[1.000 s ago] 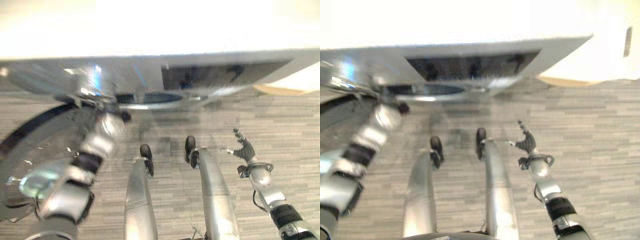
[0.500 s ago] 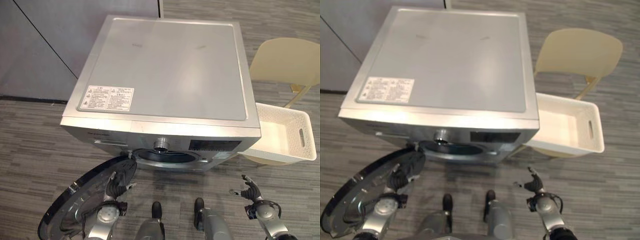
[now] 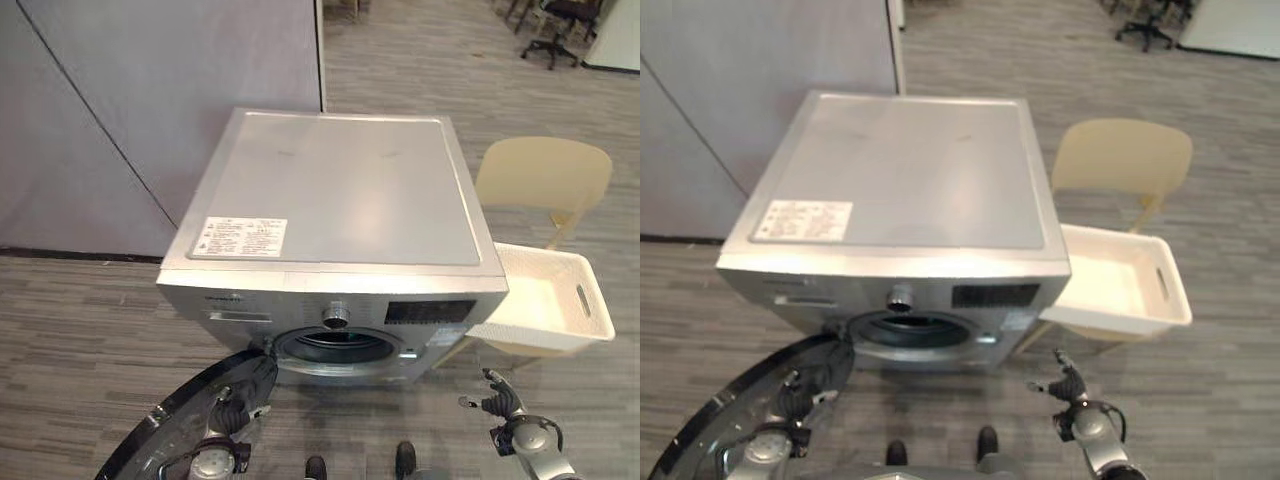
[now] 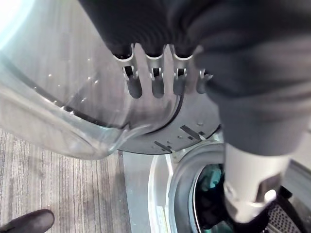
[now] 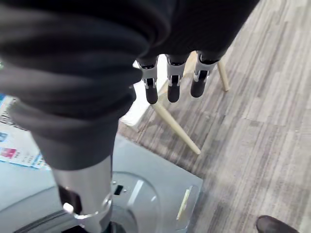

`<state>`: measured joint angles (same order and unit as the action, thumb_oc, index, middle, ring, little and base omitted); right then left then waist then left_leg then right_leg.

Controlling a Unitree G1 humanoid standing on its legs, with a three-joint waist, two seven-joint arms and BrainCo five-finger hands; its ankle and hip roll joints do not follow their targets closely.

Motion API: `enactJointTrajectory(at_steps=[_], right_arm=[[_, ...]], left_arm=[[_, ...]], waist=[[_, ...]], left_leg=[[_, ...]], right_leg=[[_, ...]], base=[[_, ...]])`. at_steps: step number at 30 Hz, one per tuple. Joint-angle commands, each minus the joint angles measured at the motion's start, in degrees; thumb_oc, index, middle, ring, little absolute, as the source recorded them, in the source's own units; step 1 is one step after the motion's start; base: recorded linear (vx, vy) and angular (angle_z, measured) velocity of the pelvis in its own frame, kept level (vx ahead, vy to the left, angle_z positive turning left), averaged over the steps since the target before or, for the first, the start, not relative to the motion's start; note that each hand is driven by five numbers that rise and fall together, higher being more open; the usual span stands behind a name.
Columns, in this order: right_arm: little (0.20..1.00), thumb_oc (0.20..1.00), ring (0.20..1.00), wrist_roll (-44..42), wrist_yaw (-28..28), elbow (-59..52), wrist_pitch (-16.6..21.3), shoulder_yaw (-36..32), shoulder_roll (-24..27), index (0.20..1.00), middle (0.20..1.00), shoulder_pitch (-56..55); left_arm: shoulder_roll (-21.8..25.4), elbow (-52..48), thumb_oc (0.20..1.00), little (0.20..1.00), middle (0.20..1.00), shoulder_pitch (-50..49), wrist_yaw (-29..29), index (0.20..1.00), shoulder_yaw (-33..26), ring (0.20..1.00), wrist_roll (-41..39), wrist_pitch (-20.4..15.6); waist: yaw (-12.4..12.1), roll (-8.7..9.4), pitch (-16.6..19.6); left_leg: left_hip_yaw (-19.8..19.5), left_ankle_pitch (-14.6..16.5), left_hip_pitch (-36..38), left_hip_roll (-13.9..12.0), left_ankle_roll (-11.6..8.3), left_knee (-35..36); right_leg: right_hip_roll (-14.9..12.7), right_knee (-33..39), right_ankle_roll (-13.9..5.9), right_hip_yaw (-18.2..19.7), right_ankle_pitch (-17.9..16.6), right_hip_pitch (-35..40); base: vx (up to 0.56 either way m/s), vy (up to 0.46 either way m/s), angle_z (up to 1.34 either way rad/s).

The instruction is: Grab the laundry basket,head to the washer,open it,put in the laundry and shut it.

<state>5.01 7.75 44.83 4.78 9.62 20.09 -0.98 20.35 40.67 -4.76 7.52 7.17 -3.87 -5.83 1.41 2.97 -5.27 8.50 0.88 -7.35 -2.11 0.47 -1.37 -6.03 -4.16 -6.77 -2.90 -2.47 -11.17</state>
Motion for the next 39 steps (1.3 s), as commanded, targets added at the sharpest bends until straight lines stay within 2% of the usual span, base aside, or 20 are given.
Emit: enactJointTrajectory(at_steps=[1,2,4,6,8,9,10,11,12,13,14,15,17,19,25,30,32,35,36,39], right_arm=[[1.000,1.000,1.000,-0.63,1.87,-3.17,0.86,0.42,-0.31,1.000,1.000,1.27],[1.000,1.000,1.000,-0.63,1.84,-2.48,1.01,0.86,-0.57,1.000,1.000,1.08],[1.000,1.000,1.000,-0.31,1.50,-1.17,0.89,1.11,-1.07,1.000,1.000,0.74],[1.000,1.000,1.000,-0.23,1.66,-0.02,0.86,1.22,-1.31,1.000,1.000,0.70],[1.000,1.000,1.000,-0.80,1.96,0.44,0.59,1.76,-1.41,1.000,1.000,1.30],[1.000,1.000,1.000,-0.72,1.94,0.47,0.74,1.70,-1.03,1.000,1.000,1.27],[1.000,1.000,1.000,-0.28,2.08,0.64,0.78,1.50,-0.50,1.000,1.000,1.22],[1.000,1.000,1.000,0.12,2.25,1.08,0.60,0.99,0.81,1.000,1.000,1.80],[1.000,1.000,1.000,0.12,2.24,1.09,0.60,0.97,0.84,1.000,1.000,1.82],[1.000,1.000,1.000,0.16,2.24,1.20,0.43,0.45,1.21,1.000,1.000,1.65],[1.000,1.000,1.000,0.39,1.79,1.30,0.42,-0.06,1.27,1.000,1.000,0.83],[1.000,1.000,1.000,0.46,1.70,2.21,0.56,0.03,1.36,1.000,1.000,1.02],[1.000,1.000,1.000,0.61,1.48,3.68,0.70,-0.12,1.17,1.000,1.000,1.24],[1.000,1.000,1.000,0.59,1.55,4.54,0.80,-0.44,1.13,1.000,1.000,0.94],[1.000,1.000,1.000,0.57,0.63,3.24,1.27,-1.39,0.92,1.000,1.000,-1.43],[1.000,1.000,1.000,1.16,0.00,2.82,1.50,-0.65,0.89,1.000,1.000,-1.65],[1.000,1.000,1.000,1.25,-0.28,2.63,1.29,0.11,0.86,1.000,1.000,-1.31],[1.000,1.000,1.000,1.26,-0.48,2.36,1.11,0.75,0.96,1.000,1.000,-1.18],[1.000,1.000,1.000,1.31,-0.92,2.20,0.99,1.32,1.36,1.000,1.000,-1.24],[1.000,1.000,1.000,1.52,-1.11,1.67,0.83,1.73,1.90,1.000,1.000,-1.28]], left_arm=[[3.83,-3.76,1.000,1.000,1.000,3.17,2.97,1.000,-0.81,1.000,1.28,-1.92],[3.80,-3.61,1.000,1.000,1.000,3.58,3.09,1.000,-0.63,1.000,1.17,-2.01],[3.62,-3.70,1.000,1.000,1.000,3.69,2.99,1.000,-0.55,1.000,0.82,-2.13],[3.40,-3.88,1.000,1.000,1.000,3.73,3.29,1.000,-0.58,1.000,0.37,-2.29],[3.30,-4.80,1.000,1.000,1.000,3.77,4.13,1.000,-0.92,1.000,0.01,-2.33],[2.72,-5.03,1.000,1.000,1.000,3.06,4.03,1.000,-0.88,1.000,0.72,-2.24],[2.26,-4.95,1.000,1.000,1.000,2.76,4.05,1.000,-1.00,1.000,0.92,-2.16],[1.56,-5.30,1.000,1.000,1.000,2.91,3.65,1.000,-0.69,1.000,1.05,-2.08],[1.52,-5.30,1.000,1.000,1.000,2.94,3.65,1.000,-0.68,1.000,1.05,-2.07],[1.49,-6.24,1.000,1.000,1.000,2.63,2.94,1.000,-0.33,1.000,1.48,-2.24],[1.67,-7.44,1.000,1.000,1.000,1.53,1.80,1.000,-0.45,1.000,2.16,-2.49],[1.63,-7.93,1.000,1.000,1.000,1.35,1.62,1.000,-0.49,1.000,1.87,-2.65],[1.75,-9.12,1.000,1.000,1.000,0.55,1.43,1.000,-0.57,1.000,2.01,-3.01],[2.26,-10.95,1.000,1.000,1.000,0.40,1.84,1.000,-0.42,1.000,2.78,-2.88],[5.70,-21.38,1.000,1.000,1.000,0.78,1.58,1.000,-1.63,1.000,4.46,-3.81],[9.01,-22.74,1.000,1.000,1.000,5.66,4.70,1.000,-3.28,1.000,7.01,-3.98],[11.95,-19.54,1.000,1.000,1.000,10.24,8.34,1.000,-4.82,1.000,7.70,-3.32],[13.64,-14.61,1.000,1.000,1.000,13.59,10.04,1.000,-5.39,1.000,6.69,-2.79],[16.33,-9.55,1.000,1.000,1.000,15.87,10.84,1.000,-5.53,1.000,7.02,-2.18],[19.01,-3.94,1.000,1.000,1.000,18.75,10.74,1.000,-5.59,1.000,5.65,-1.84]], waist=[[-0.81,0.49,-4.66],[-1.41,0.29,-4.64],[-2.44,0.56,-4.18],[-3.61,1.33,-3.92],[-5.69,1.76,-4.52],[-5.67,1.03,-4.11],[-5.53,0.22,-4.51],[-5.02,-0.81,-6.84],[-5.07,-0.97,-6.73],[-4.39,-0.93,-7.07],[-3.17,-0.18,-6.68],[-2.86,0.10,-6.40],[-2.06,0.15,-5.55],[-1.57,-0.40,-4.13],[-0.99,0.49,-1.82],[-0.75,1.05,-0.75],[-0.44,1.30,-0.33],[-0.27,1.52,-0.24],[0.12,1.63,-0.19],[0.49,1.76,-0.34]], left_leg=[[-2.67,-2.75,-4.96,-1.13,-0.07,1.06],[-2.75,-3.58,-4.97,-1.57,-0.17,1.86],[-3.20,-5.34,-4.93,-1.60,-0.62,3.44],[-3.46,-7.14,-6.85,-1.42,-1.17,3.45],[-3.60,-10.68,-10.32,-1.81,-2.63,4.20],[-4.61,-13.02,-12.47,-1.55,-3.97,5.61],[-4.97,-14.00,-13.08,-1.42,-4.77,5.88],[-4.09,-13.62,-14.12,-0.57,-5.39,4.37],[-4.15,-13.64,-14.39,-0.74,-5.41,4.25],[-3.45,-11.65,-13.68,-0.19,-4.43,1.49],[-3.58,-6.31,-12.05,0.72,-3.10,-3.75],[-4.87,-4.21,-11.34,1.42,-2.92,-5.49],[-6.87,-1.07,-6.34,1.50,-2.81,-4.61],[-7.13,-2.05,-3.99,1.29,-2.63,-1.53],[-6.53,-2.39,0.49,1.81,-2.08,3.48],[-5.73,-1.88,2.86,1.98,-1.86,5.14],[-5.05,-1.44,3.27,2.05,-1.55,5.39],[-4.46,-1.26,3.39,2.04,-1.32,5.39],[-3.98,-1.16,3.29,2.11,-1.10,5.40],[-3.42,-1.13,2.69,1.98,-0.98,5.22]], right_leg=[[2.75,-6.38,-3.09,2.81,3.52,0.27],[2.46,-8.27,-2.29,2.28,5.39,1.95],[2.27,-10.30,-1.92,1.51,6.02,4.95],[2.83,-7.64,-1.64,1.72,7.02,8.62],[4.05,-2.39,0.31,0.86,11.36,10.38],[5.88,-0.02,2.08,1.04,12.88,9.65],[6.64,0.08,2.40,0.31,12.77,9.07],[6.30,-0.98,2.82,-1.59,12.16,8.05],[6.47,-0.87,2.85,-1.59,11.95,7.88],[5.59,-0.80,2.57,-2.86,11.04,7.04],[3.60,0.41,2.35,-4.37,8.73,6.08],[2.98,1.27,2.20,-4.38,7.46,5.68],[2.61,2.52,2.01,-4.44,6.53,5.94],[3.13,3.99,1.88,-5.07,5.95,6.60],[3.01,5.20,0.98,-5.56,5.44,9.67],[2.73,5.28,0.21,-4.73,5.08,10.59],[2.53,4.81,-0.28,-4.03,4.60,10.12],[2.38,4.41,-0.64,-3.28,4.34,9.76],[2.22,4.19,-0.97,-2.63,4.03,9.29],[2.07,3.82,-1.29,-2.11,3.73,8.21]], base=[[-0.15,-0.024,0.32],[-0.20,-0.043,0.36],[-0.16,-0.089,0.04],[-0.22,-0.157,0.00],[-0.31,-0.245,0.15],[-0.28,-0.253,0.25],[-0.37,-0.223,0.83],[-0.26,-0.087,1.08],[-0.34,-0.050,1.04],[-0.30,-0.007,0.69],[-0.35,0.009,0.43],[-0.26,0.019,0.62],[-0.05,0.054,0.37],[0.04,0.071,0.12],[0.06,0.086,0.10],[0.05,0.075,-0.03],[0.03,0.076,-0.22],[0.04,0.075,-0.15],[0.04,0.083,-0.14],[0.01,0.087,-0.31]])
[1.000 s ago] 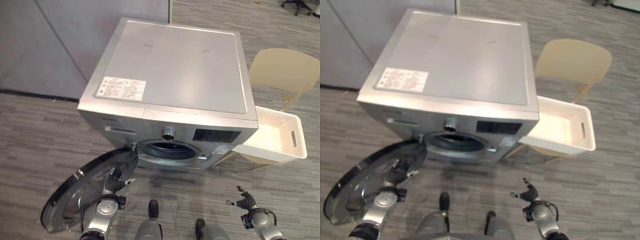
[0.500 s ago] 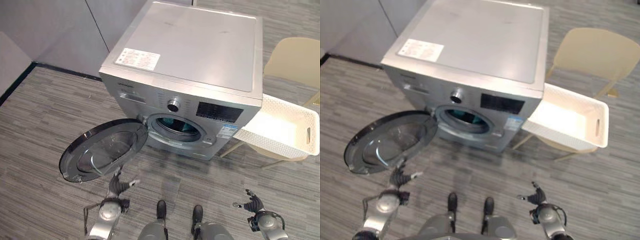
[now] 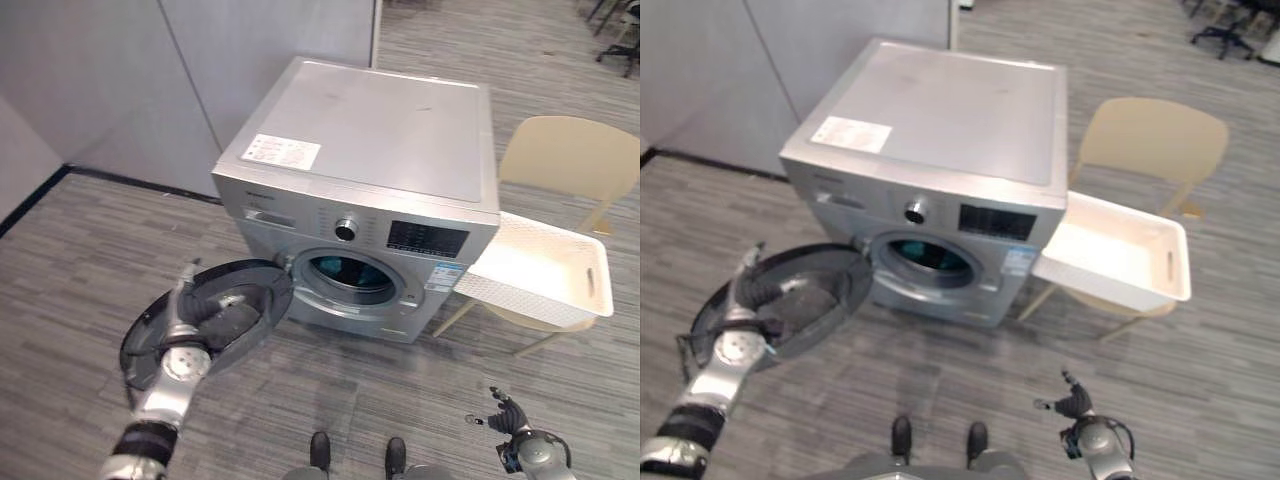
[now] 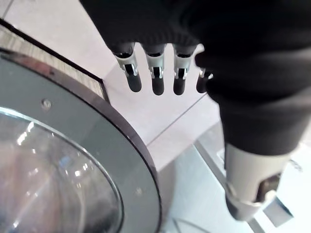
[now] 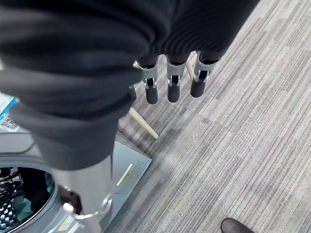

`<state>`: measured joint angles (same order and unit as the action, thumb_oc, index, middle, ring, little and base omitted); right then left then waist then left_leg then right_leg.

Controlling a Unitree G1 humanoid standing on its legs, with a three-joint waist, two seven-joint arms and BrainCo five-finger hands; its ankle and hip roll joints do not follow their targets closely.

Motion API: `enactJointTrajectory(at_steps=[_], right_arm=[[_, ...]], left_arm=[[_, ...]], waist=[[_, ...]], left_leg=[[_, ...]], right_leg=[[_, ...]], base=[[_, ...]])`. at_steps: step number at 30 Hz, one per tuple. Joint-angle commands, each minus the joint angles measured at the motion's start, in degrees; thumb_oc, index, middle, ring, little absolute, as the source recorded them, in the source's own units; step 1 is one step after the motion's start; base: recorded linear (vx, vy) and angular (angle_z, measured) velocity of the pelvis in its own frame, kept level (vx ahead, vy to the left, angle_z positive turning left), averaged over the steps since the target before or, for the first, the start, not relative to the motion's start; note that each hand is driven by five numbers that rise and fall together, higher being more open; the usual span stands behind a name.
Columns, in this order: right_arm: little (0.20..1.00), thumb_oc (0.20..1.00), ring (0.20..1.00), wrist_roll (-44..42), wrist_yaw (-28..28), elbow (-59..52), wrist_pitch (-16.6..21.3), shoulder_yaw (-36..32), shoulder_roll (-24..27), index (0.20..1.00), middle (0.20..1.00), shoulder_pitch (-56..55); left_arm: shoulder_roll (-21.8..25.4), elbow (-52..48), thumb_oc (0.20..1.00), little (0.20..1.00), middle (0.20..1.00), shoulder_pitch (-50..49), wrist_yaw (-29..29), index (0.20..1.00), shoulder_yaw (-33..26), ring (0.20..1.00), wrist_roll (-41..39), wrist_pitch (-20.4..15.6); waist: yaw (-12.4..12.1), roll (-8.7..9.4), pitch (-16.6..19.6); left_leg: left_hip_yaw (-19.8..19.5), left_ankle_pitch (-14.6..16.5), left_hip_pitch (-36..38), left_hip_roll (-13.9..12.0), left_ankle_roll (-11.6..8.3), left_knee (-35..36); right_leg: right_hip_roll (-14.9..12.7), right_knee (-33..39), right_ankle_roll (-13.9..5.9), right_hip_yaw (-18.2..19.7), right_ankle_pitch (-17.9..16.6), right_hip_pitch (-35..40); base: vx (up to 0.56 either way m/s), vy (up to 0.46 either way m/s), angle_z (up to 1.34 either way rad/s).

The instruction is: Grab the laundry basket,head to the washer,open it,put in the laundry and shut it.

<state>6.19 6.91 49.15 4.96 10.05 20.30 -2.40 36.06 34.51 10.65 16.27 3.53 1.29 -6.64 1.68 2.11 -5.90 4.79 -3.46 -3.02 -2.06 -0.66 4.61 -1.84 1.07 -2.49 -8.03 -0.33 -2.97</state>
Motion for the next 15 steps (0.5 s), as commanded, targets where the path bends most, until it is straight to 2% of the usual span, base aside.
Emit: enactJointTrajectory(at_steps=[1,2,3,7,8,9,12,15], right_arm=[[1.000,1.000,1.000,0.23,-0.26,-2.77,0.70,1.36,1.91,1.000,1.000,0.08],[1.000,1.000,1.000,0.21,-0.21,-2.68,0.75,1.79,2.46,1.000,1.000,0.18],[1.000,1.000,1.000,0.21,-0.21,-2.67,0.75,1.76,2.42,1.000,1.000,0.20],[1.000,1.000,1.000,0.23,-0.43,-3.72,1.35,2.46,3.33,1.000,1.000,-0.48],[1.000,1.000,1.000,-0.08,-0.65,-4.08,1.44,2.80,3.70,1.000,1.000,-0.39],[1.000,1.000,1.000,-0.01,-0.70,-3.85,1.42,3.15,3.74,1.000,1.000,-0.04],[1.000,1.000,1.000,-0.46,-1.14,-2.62,1.08,4.46,3.62,1.000,1.000,1.96],[1.000,1.000,1.000,0.11,-1.52,-1.49,0.63,5.22,2.91,1.000,1.000,3.71]], left_arm=[[4.68,4.32,1.000,1.000,1.000,4.31,1.93,1.000,-2.04,1.000,0.04,-0.91],[8.46,8.89,1.000,1.000,1.000,7.10,2.11,1.000,-1.17,1.000,0.90,-0.52],[8.50,9.00,1.000,1.000,1.000,7.23,2.11,1.000,-1.09,1.000,0.88,-0.57],[15.33,15.63,1.000,1.000,1.000,12.84,1.75,1.000,0.96,1.000,3.77,0.06],[18.27,19.17,1.000,1.000,1.000,15.58,1.07,1.000,2.58,1.000,5.14,0.67],[19.11,21.27,1.000,1.000,1.000,17.22,0.61,1.000,3.84,1.000,6.04,0.78],[19.77,26.07,1.000,1.000,1.000,18.46,-2.44,1.000,4.93,1.000,5.98,0.97],[15.28,21.44,1.000,1.000,1.000,11.83,-5.57,1.000,2.91,1.000,2.57,-0.78]], waist=[[0.44,2.65,0.08],[0.81,2.95,-0.49],[0.77,2.99,-0.44],[1.47,3.87,-1.58],[1.72,4.31,-2.19],[1.78,4.53,-2.43],[1.50,5.20,-3.62],[0.01,5.55,-4.03]], left_leg=[[0.45,3.21,-2.00,1.88,0.21,-0.97],[0.85,3.21,-3.64,1.79,0.42,-1.55],[0.86,3.23,-3.75,1.78,0.42,-1.61],[1.29,2.82,-6.83,1.46,0.59,-2.02],[1.39,2.57,-8.19,1.19,0.57,-2.13],[1.41,2.50,-8.85,1.02,0.57,-2.19],[1.62,2.53,-10.72,0.58,0.52,-3.15],[1.65,3.47,-11.08,0.68,0.81,-4.29]], right_leg=[[-2.21,-1.54,-5.69,3.21,1.39,-0.49],[-2.29,-1.80,-6.04,3.76,0.73,-2.10],[-2.29,-1.83,-6.04,3.78,0.73,-2.21],[-2.42,-2.05,-6.76,4.11,-0.72,-5.16],[-2.49,-1.95,-7.13,4.11,-1.47,-6.23],[-2.55,-1.95,-7.32,4.12,-1.88,-6.94],[-2.70,-1.83,-7.70,3.89,-2.68,-8.06],[-2.96,-1.45,-7.70,3.62,-2.56,-7.51]], base=[[-0.04,0.083,-0.29],[-0.04,0.083,-0.19],[-0.05,0.077,-0.15],[-0.05,0.053,-0.07],[-0.08,0.049,-0.11],[-0.07,0.053,-0.12],[-0.06,0.022,-0.07],[0.00,0.007,0.02]])
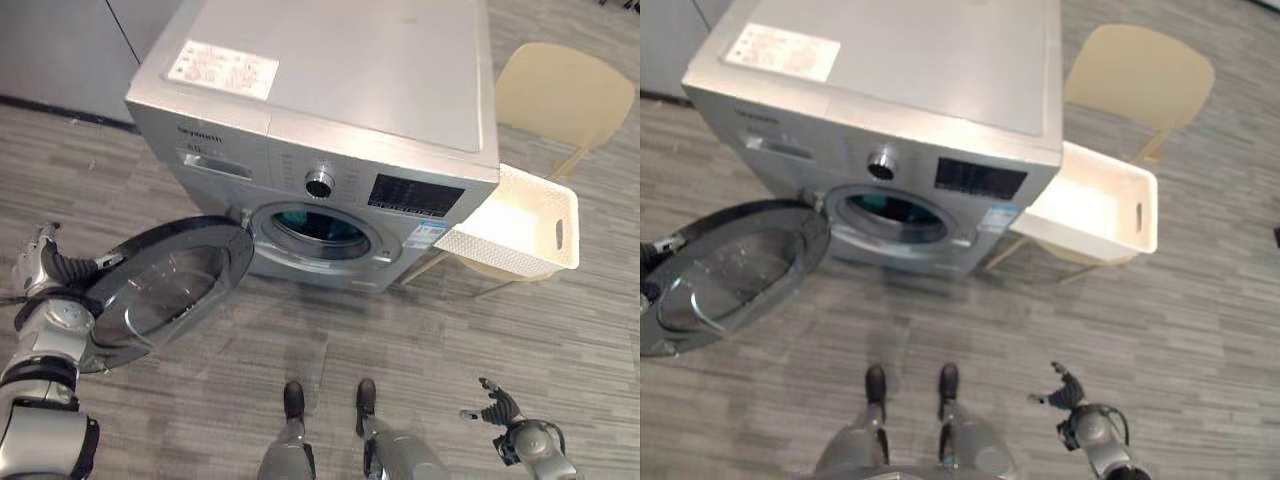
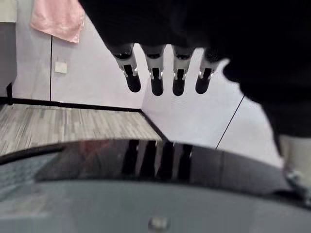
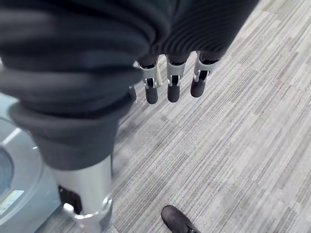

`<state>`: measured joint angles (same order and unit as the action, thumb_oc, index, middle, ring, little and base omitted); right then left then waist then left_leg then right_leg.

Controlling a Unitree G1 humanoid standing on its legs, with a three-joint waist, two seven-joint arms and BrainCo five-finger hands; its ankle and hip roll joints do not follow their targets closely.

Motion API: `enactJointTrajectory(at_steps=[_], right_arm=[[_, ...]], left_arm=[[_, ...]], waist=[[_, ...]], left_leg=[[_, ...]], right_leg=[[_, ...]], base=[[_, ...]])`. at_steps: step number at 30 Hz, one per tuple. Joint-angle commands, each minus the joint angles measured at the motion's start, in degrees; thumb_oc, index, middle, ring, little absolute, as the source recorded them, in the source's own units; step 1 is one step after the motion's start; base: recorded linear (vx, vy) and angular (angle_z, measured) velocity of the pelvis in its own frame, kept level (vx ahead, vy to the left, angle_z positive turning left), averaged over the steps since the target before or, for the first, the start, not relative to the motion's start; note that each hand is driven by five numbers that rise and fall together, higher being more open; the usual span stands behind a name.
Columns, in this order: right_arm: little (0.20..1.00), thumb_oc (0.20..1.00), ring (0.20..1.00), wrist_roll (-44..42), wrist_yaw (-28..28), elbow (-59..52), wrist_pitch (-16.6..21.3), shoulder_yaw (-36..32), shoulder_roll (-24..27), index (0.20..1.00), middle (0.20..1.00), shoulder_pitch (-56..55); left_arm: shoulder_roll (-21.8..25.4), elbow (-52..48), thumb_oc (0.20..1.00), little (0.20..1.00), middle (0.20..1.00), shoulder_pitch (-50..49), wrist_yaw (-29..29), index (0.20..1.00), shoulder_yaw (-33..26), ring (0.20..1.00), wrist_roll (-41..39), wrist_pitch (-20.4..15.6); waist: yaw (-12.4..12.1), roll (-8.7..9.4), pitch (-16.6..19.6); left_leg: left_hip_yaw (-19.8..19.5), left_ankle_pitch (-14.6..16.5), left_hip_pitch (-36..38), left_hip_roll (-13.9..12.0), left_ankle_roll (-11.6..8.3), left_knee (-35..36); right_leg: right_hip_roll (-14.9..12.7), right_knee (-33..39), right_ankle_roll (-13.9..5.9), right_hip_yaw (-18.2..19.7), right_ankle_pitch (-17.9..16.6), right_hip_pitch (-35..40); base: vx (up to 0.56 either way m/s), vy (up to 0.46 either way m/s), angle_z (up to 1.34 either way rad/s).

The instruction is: Grab the laundry basket,head to the washer,open it,put in the laundry and shut it.

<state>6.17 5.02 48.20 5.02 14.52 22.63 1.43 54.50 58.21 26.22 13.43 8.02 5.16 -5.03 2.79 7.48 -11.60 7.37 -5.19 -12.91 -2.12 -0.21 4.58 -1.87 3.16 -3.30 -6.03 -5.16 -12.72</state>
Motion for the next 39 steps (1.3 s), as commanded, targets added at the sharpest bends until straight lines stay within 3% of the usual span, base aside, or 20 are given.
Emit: enactJointTrajectory(at_steps=[1,2,3,9,10,14,20,23,24,28,31,35,39], right_arm=[[1.000,1.000,1.000,0.40,0.32,-0.59,0.51,0.79,0.54,1.000,1.000,0.05],[1.000,1.000,1.000,0.58,0.32,-0.50,0.37,0.71,0.44,1.000,1.000,0.27],[1.000,1.000,1.000,2.07,0.54,-0.92,-0.08,-0.01,0.49,1.000,1.000,0.10],[1.000,1.000,1.000,4.52,0.22,-4.22,-0.22,-1.45,1.00,1.000,1.000,-1.44],[1.000,1.000,1.000,5.05,0.21,-4.57,-0.39,-2.01,0.67,1.000,1.000,-1.84],[1.000,1.000,1.000,6.47,0.07,-5.60,-0.44,-2.64,0.15,1.000,1.000,-2.51],[1.000,1.000,1.000,6.76,1.32,-5.81,-0.60,-2.02,-0.34,1.000,1.000,-2.09],[1.000,1.000,1.000,6.30,2.16,-6.04,-1.12,-1.11,-0.46,1.000,1.000,-1.65],[1.000,1.000,1.000,6.07,2.71,-6.02,-1.37,-0.31,-0.08,1.000,1.000,-1.38],[1.000,1.000,1.000,5.81,3.21,-6.51,-1.72,1.46,1.55,1.000,1.000,-0.21],[1.000,1.000,1.000,4.03,3.42,-8.60,-0.62,2.68,3.73,1.000,1.000,0.37],[1.000,1.000,1.000,3.08,3.60,-8.52,0.18,2.92,3.61,1.000,1.000,0.14],[1.000,1.000,1.000,2.76,3.64,-7.75,0.60,2.35,2.75,1.000,1.000,-1.77]], left_arm=[[-4.93,-4.12,1.000,1.000,1.000,-5.73,-3.20,1.000,-2.12,1.000,-2.34,-2.74],[-6.75,-6.09,1.000,1.000,1.000,-8.17,-3.60,1.000,-2.97,1.000,-3.29,-2.95],[-12.05,-13.43,1.000,1.000,1.000,-14.76,-4.44,1.000,-4.25,1.000,-5.15,-3.86],[-18.42,-25.31,1.000,1.000,1.000,-24.14,-6.70,1.000,-5.02,1.000,-6.97,-4.79],[-22.17,-28.93,1.000,1.000,1.000,-26.85,-7.78,1.000,-4.66,1.000,-9.68,-5.01],[-26.26,-37.19,1.000,1.000,1.000,-31.61,-11.67,1.000,-1.89,1.000,-12.19,-5.10],[-30.98,-41.63,1.000,1.000,1.000,-28.71,-14.02,1.000,5.11,1.000,-16.27,-4.32],[-33.36,-38.92,1.000,1.000,1.000,-22.61,-11.74,1.000,7.90,1.000,-16.65,-4.09],[-34.49,-34.56,1.000,1.000,1.000,-17.00,-8.49,1.000,9.17,1.000,-15.79,-3.90],[-32.14,-25.22,1.000,1.000,1.000,-5.58,-2.69,1.000,10.32,1.000,-10.74,-2.90],[-23.85,-9.22,1.000,1.000,1.000,10.04,1.74,1.000,11.64,1.000,-6.67,-1.87],[-21.12,-6.10,1.000,1.000,1.000,13.91,2.46,1.000,11.93,1.000,-6.00,-2.28],[-21.79,-11.90,1.000,1.000,1.000,9.28,2.50,1.000,10.77,1.000,-5.72,-3.10]], waist=[[-1.51,0.15,1.67],[-1.88,-0.02,1.66],[-2.82,-0.62,1.84],[-3.65,-1.72,2.36],[-3.81,-2.15,2.55],[-3.88,-3.04,2.94],[-2.40,-4.01,2.58],[-0.42,-4.08,2.29],[1.08,-4.04,1.84],[3.48,-3.63,1.13],[5.98,-3.25,1.11],[6.32,-3.12,1.11],[5.60,-3.21,1.56]], left_leg=[[-0.96,5.36,-0.91,0.89,0.42,-4.23],[-0.99,5.47,-0.48,1.00,0.48,-4.05],[-1.14,5.72,0.99,1.58,0.60,-3.54],[-1.48,5.83,3.73,2.25,0.76,-2.37],[-1.80,5.74,4.57,2.53,0.77,-2.09],[-2.23,5.88,6.39,2.77,0.88,-1.77],[-1.70,6.50,7.41,2.47,0.96,-2.49],[-0.03,6.51,6.97,2.01,1.08,-2.64],[1.72,6.54,6.72,1.64,1.19,-2.40],[3.82,5.54,4.29,0.99,1.12,-1.94],[5.13,3.77,0.78,0.38,0.76,-0.69],[5.00,3.25,-0.24,0.14,0.41,-0.53],[3.99,3.26,0.42,0.42,0.08,-0.22]], right_leg=[[-2.95,-3.51,-6.84,1.55,2.45,2.51],[-2.98,-3.55,-6.77,1.43,2.65,2.89],[-3.02,-3.75,-6.47,0.93,3.39,3.83],[-3.15,-3.87,-6.05,0.23,4.42,5.51],[-3.19,-3.93,-5.81,-0.18,4.93,6.21],[-3.18,-4.06,-5.30,-0.44,5.90,7.64],[-2.91,-4.22,-4.73,0.44,6.33,7.97],[-2.47,-4.62,-4.59,2.18,6.00,6.25],[-1.94,-5.17,-4.60,3.93,5.73,4.46],[-0.79,-5.73,-4.62,6.60,4.38,0.23],[-0.19,-4.73,-4.98,7.90,2.10,-3.68],[-0.43,-4.10,-5.10,7.66,1.66,-4.45],[-0.85,-3.38,-4.95,6.45,2.12,-3.23]], base=[[0.02,0.017,-0.04],[0.04,0.026,0.06],[0.04,0.025,0.11],[0.04,0.000,0.05],[0.04,-0.038,0.11],[0.04,-0.054,0.18],[-0.01,-0.067,-0.02],[-0.05,-0.014,-0.27],[-0.06,0.001,-0.54],[-0.10,0.022,-0.66],[-0.07,-0.006,-0.70],[0.00,-0.020,-0.26],[0.05,-0.027,0.02]])
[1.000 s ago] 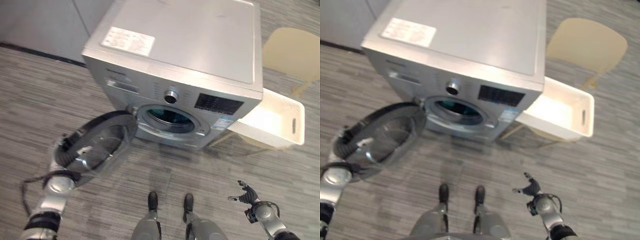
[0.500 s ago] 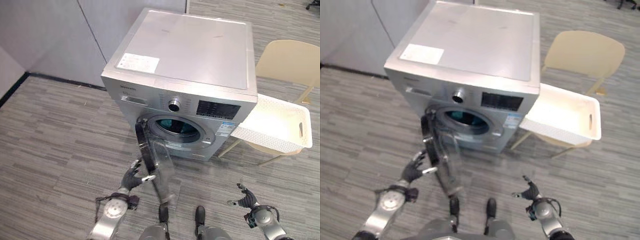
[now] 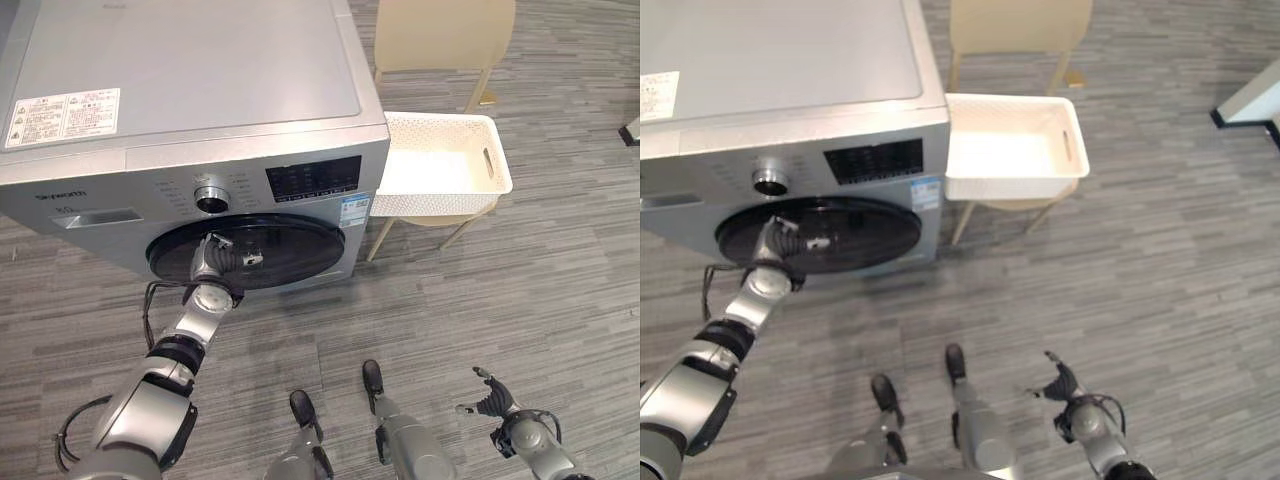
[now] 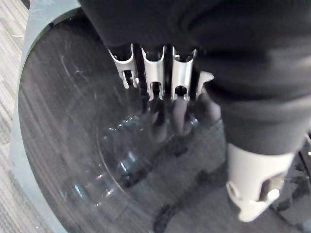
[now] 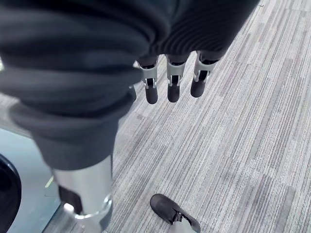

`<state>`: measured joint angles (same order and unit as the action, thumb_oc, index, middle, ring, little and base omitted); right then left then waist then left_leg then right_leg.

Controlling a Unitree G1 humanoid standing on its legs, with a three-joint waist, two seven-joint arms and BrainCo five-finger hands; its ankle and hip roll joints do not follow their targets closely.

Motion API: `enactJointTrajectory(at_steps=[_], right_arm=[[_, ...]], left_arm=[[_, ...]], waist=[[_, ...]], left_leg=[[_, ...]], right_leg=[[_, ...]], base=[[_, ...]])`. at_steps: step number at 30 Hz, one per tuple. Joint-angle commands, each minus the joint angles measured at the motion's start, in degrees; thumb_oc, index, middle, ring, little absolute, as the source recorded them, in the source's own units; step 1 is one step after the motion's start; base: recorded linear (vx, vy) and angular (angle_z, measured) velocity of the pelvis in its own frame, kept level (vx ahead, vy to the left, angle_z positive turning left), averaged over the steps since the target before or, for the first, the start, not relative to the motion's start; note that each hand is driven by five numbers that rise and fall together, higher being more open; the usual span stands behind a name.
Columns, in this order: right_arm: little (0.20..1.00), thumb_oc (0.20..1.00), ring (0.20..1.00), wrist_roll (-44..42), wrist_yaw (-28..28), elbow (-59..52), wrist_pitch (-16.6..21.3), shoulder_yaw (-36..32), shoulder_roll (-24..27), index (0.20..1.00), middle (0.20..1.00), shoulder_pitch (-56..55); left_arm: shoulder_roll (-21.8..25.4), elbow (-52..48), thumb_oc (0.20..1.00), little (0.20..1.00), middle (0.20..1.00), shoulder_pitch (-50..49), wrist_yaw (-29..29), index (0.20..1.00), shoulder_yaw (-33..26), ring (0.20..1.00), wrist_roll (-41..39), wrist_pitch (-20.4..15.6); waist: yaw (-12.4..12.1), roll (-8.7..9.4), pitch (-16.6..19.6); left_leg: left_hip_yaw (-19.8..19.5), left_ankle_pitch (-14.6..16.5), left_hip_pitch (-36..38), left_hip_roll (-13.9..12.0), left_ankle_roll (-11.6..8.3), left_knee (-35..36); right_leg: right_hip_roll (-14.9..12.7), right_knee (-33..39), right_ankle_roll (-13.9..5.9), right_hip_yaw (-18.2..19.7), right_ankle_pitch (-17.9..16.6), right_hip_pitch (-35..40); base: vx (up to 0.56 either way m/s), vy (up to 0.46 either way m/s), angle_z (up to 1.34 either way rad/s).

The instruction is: Grab the laundry basket,head to the washer,open it,put in the laundry and shut it.

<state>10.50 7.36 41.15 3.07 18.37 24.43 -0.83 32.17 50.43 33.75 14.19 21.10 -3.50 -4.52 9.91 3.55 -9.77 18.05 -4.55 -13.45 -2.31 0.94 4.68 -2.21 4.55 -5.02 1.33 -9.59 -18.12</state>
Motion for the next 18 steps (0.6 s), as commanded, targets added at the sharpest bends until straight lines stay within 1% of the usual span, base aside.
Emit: enactJointTrajectory(at_steps=[1,2,6,7,9,10,12,13,14,15,16,18], right_arm=[[1.000,1.000,1.000,-1.36,1.24,-0.35,2.53,-1.70,0.75,1.000,1.000,0.02],[1.000,1.000,1.000,-1.27,1.14,-0.07,2.47,-1.94,0.49,1.000,1.000,-0.30],[1.000,1.000,1.000,-0.39,1.19,2.08,1.64,-3.65,-0.89,1.000,1.000,-0.61],[1.000,1.000,1.000,-0.04,1.25,3.05,1.12,-4.77,-1.45,1.000,1.000,-0.20],[1.000,1.000,1.000,0.24,1.22,3.77,0.78,-5.86,-1.77,1.000,1.000,0.25],[1.000,1.000,1.000,0.24,1.21,3.76,0.77,-5.81,-1.76,1.000,1.000,0.21],[1.000,1.000,1.000,0.03,1.22,4.68,0.43,-7.57,-2.25,1.000,1.000,0.68],[1.000,1.000,1.000,0.03,1.22,4.66,0.42,-7.55,-2.24,1.000,1.000,0.65],[1.000,1.000,1.000,-0.69,1.49,5.01,0.18,-8.95,-2.45,1.000,1.000,0.76],[1.000,1.000,1.000,-0.69,1.49,5.00,0.18,-8.93,-2.43,1.000,1.000,0.74],[1.000,1.000,1.000,-1.59,1.57,4.83,0.08,-9.85,-2.63,1.000,1.000,1.02],[1.000,1.000,1.000,-2.06,1.40,5.07,-0.08,-10.01,-2.97,1.000,1.000,1.05]], left_arm=[[0.11,-6.14,1.000,1.000,1.000,-0.09,1.40,1.000,-2.56,1.000,3.13,-3.82],[-0.13,-8.82,1.000,1.000,1.000,-2.09,1.09,1.000,-2.88,1.000,3.41,-3.87],[-4.11,-19.15,1.000,1.000,1.000,-15.29,-1.19,1.000,-6.32,1.000,2.56,-4.53],[-5.53,-22.61,1.000,1.000,1.000,-21.82,-2.92,1.000,-8.43,1.000,0.79,-4.84],[-6.65,-23.74,1.000,1.000,1.000,-27.66,-4.56,1.000,-10.50,1.000,-0.37,-4.74],[-6.65,-23.85,1.000,1.000,1.000,-27.79,-4.58,1.000,-10.55,1.000,-0.37,-4.69],[-8.34,-22.91,1.000,1.000,1.000,-34.86,-6.70,1.000,-13.40,1.000,-2.06,-3.97],[-8.35,-22.95,1.000,1.000,1.000,-34.93,-6.71,1.000,-13.42,1.000,-2.06,-3.95],[-9.99,-19.70,1.000,1.000,1.000,-38.55,-7.98,1.000,-15.31,1.000,-3.45,-2.95],[-10.00,-19.70,1.000,1.000,1.000,-38.58,-7.98,1.000,-15.32,1.000,-3.45,-2.96],[-11.14,-15.43,1.000,1.000,1.000,-40.64,-8.39,1.000,-16.24,1.000,-3.46,-2.26],[-12.15,-11.11,1.000,1.000,1.000,-41.60,-8.88,1.000,-16.98,1.000,-3.17,-1.23]], waist=[[-1.86,0.58,-0.20],[-2.14,0.49,0.14],[-3.98,0.00,1.45],[-4.96,-0.21,2.02],[-5.97,-0.36,2.67],[-5.91,-0.37,2.64],[-7.09,-0.54,3.66],[-7.05,-0.54,3.65],[-7.80,-0.64,4.48],[-7.76,-0.66,4.45],[-8.17,-0.72,4.99],[-8.56,-0.72,5.52]], left_leg=[[-7.04,2.99,1.75,0.74,-1.10,-0.27],[-7.24,2.96,2.24,0.89,-1.13,-0.10],[-8.31,3.60,5.63,1.32,-1.22,0.19],[-8.81,3.92,7.28,1.54,-1.22,0.31],[-9.30,4.08,8.61,1.62,-1.22,0.32],[-9.32,4.11,8.70,1.62,-1.22,0.32],[-9.98,4.15,9.77,1.81,-1.27,0.32],[-10.01,4.16,9.82,1.81,-1.27,0.32],[-10.45,4.16,10.55,1.88,-1.29,0.32],[-10.48,4.17,10.61,1.88,-1.29,0.32],[-10.67,4.20,11.18,1.99,-1.23,0.32],[-10.84,4.26,11.85,1.95,-1.25,0.32]], right_leg=[[-0.54,-4.67,-3.17,-1.29,7.01,3.08],[-0.56,-4.43,-3.09,-1.54,7.10,3.73],[-0.68,-4.00,-2.85,-2.68,8.22,7.87],[-0.69,-3.60,-2.71,-3.24,8.70,10.05],[-0.66,-3.33,-2.60,-3.70,9.05,11.74],[-0.66,-3.29,-2.60,-3.73,9.05,11.85],[-0.72,-2.95,-2.45,-4.60,9.42,13.58],[-0.72,-2.92,-2.45,-4.63,9.42,13.65],[-0.79,-2.67,-2.39,-5.31,9.54,14.76],[-0.79,-2.64,-2.40,-5.35,9.54,14.84],[-0.76,-2.53,-2.34,-5.53,9.66,15.55],[-0.78,-2.48,-2.20,-5.96,9.96,16.41]], base=[[0.04,-0.011,0.11],[0.06,-0.022,0.19],[0.10,-0.041,0.31],[0.11,-0.042,0.29],[0.07,-0.036,0.18],[0.03,-0.031,0.16],[0.03,-0.038,0.21],[0.04,-0.043,0.15],[0.03,-0.021,0.13],[0.04,-0.026,0.20],[0.02,-0.009,0.21],[0.03,-0.020,0.09]])
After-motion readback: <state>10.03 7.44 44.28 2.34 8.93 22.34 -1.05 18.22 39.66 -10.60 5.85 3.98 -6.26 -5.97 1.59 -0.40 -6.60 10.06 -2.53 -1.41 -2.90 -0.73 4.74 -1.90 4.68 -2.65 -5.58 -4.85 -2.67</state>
